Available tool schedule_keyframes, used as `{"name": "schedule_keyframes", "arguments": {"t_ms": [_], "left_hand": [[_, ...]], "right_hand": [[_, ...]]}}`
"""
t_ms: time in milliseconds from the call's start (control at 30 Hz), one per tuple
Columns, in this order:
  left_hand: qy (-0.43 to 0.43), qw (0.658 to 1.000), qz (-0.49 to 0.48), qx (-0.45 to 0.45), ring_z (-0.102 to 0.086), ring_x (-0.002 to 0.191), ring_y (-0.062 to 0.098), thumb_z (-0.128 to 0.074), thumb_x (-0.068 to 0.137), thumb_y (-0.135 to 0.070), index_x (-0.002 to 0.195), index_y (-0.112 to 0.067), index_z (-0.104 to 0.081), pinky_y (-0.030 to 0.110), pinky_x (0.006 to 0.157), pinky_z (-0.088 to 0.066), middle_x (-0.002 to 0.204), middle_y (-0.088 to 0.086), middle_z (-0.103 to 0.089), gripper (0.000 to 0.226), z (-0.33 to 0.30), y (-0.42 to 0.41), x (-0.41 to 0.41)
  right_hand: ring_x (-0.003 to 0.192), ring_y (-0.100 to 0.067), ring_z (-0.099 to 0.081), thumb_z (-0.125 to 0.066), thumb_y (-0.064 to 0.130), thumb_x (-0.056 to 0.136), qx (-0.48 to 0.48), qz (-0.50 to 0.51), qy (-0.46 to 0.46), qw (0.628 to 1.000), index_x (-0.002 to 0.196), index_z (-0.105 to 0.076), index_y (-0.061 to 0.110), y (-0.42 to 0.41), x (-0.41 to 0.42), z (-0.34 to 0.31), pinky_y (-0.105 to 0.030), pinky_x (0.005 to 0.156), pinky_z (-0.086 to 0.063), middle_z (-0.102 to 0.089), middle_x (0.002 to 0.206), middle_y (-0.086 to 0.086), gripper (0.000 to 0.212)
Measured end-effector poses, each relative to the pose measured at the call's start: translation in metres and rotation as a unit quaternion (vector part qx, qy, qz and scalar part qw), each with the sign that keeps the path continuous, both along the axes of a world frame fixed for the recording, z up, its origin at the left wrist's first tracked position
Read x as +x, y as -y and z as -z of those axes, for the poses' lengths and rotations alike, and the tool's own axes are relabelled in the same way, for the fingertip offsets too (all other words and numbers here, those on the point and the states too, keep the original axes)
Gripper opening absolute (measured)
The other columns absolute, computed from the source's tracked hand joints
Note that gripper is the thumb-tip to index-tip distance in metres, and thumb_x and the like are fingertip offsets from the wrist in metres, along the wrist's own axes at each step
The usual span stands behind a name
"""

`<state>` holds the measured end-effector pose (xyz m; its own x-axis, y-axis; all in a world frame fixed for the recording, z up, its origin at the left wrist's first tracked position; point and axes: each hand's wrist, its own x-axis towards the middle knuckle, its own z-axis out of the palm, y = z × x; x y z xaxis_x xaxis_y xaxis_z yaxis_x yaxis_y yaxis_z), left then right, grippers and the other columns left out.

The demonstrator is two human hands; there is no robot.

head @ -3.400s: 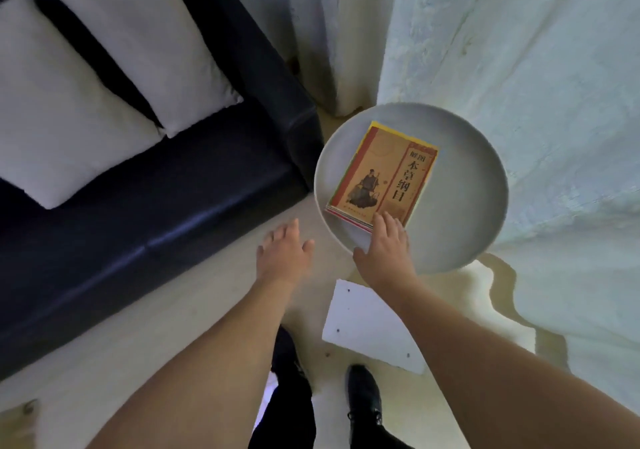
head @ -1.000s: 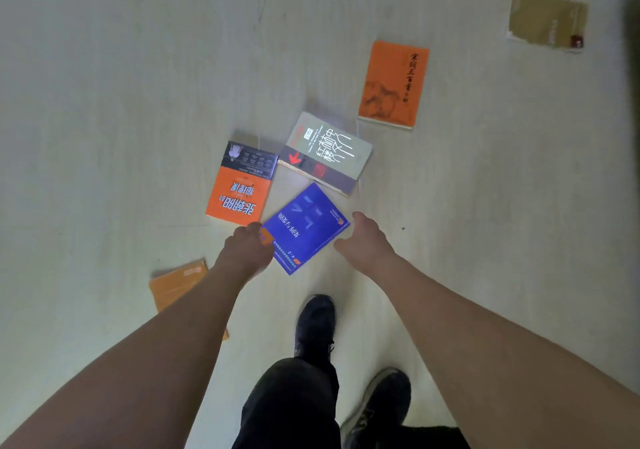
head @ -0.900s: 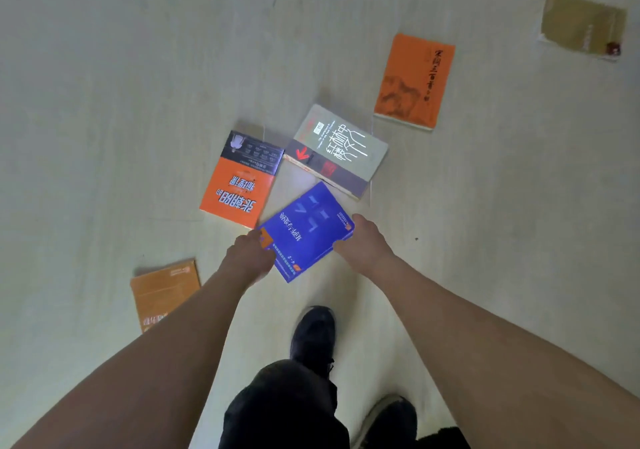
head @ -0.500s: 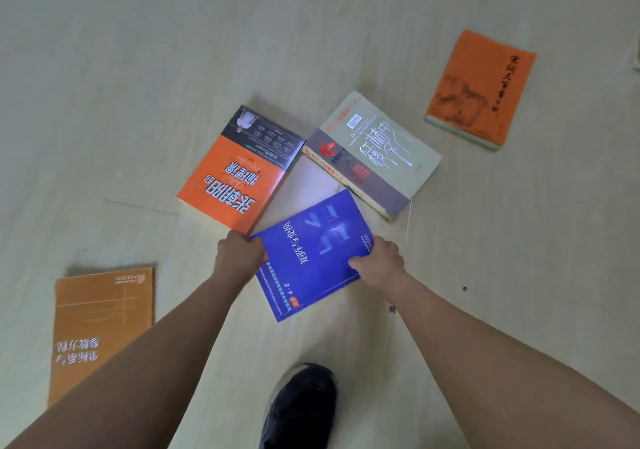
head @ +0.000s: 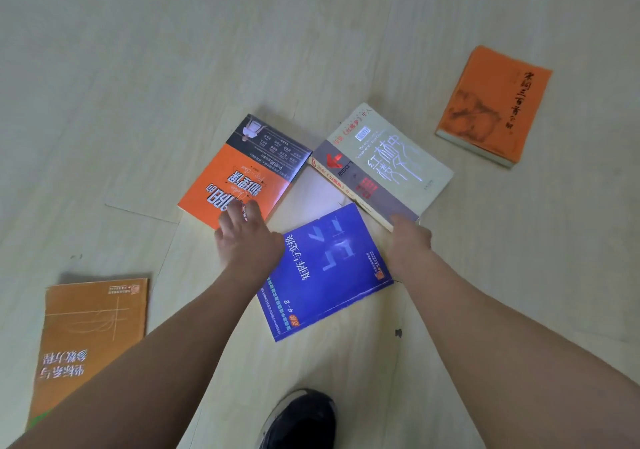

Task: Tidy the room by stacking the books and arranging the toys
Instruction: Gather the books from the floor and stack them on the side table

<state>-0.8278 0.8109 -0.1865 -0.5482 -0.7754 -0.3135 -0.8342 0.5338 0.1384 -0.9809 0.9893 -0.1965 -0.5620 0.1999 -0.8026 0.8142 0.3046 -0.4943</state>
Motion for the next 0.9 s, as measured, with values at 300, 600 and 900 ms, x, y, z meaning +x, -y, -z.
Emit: {"name": "schedule_keyframes", "arguments": {"t_ms": [300, 600, 900], "left_hand": [[0.123, 0.991, 0.046, -0.005, -0.026, 0.143, 0.042, -0.049, 0.095, -0.027, 0.156, -0.004, -0.013, 0.045, 0.106, -0.041, 0.159, 0.025, -0.015, 0.074, 0.022, 0.030, -0.037], [0.192, 0.976, 0.091, -0.041, -0.039, 0.131, 0.060, -0.051, 0.097, -0.025, 0.150, 0.013, -0.006, 0.052, 0.104, -0.047, 0.148, 0.045, -0.023, 0.080, 0.020, 0.029, -0.062], [0.176, 0.979, 0.090, -0.041, -0.052, 0.125, 0.050, -0.054, 0.090, -0.034, 0.147, 0.013, -0.019, 0.047, 0.095, -0.052, 0.141, 0.040, -0.040, 0.082, 0.031, 0.043, -0.069]], "right_hand": [[0.070, -0.014, -0.058, -0.061, 0.029, 0.084, -0.089, 0.086, 0.030, 0.992, 0.098, -0.060, 0.016, 0.010, -0.037, 0.001, -0.026, 0.063, -0.043, -0.064, 0.089, 0.001, 0.020], [0.078, -0.018, -0.067, -0.055, 0.039, 0.094, -0.164, 0.092, 0.062, 0.980, 0.099, -0.059, 0.012, 0.008, -0.042, 0.000, -0.024, 0.063, -0.054, -0.068, 0.101, -0.007, 0.028], [0.091, -0.022, -0.072, -0.064, 0.040, 0.091, -0.187, 0.062, 0.014, 0.980, 0.122, -0.055, 0.017, -0.006, -0.040, 0.008, -0.037, 0.069, -0.061, -0.073, 0.104, -0.009, 0.040]]}}
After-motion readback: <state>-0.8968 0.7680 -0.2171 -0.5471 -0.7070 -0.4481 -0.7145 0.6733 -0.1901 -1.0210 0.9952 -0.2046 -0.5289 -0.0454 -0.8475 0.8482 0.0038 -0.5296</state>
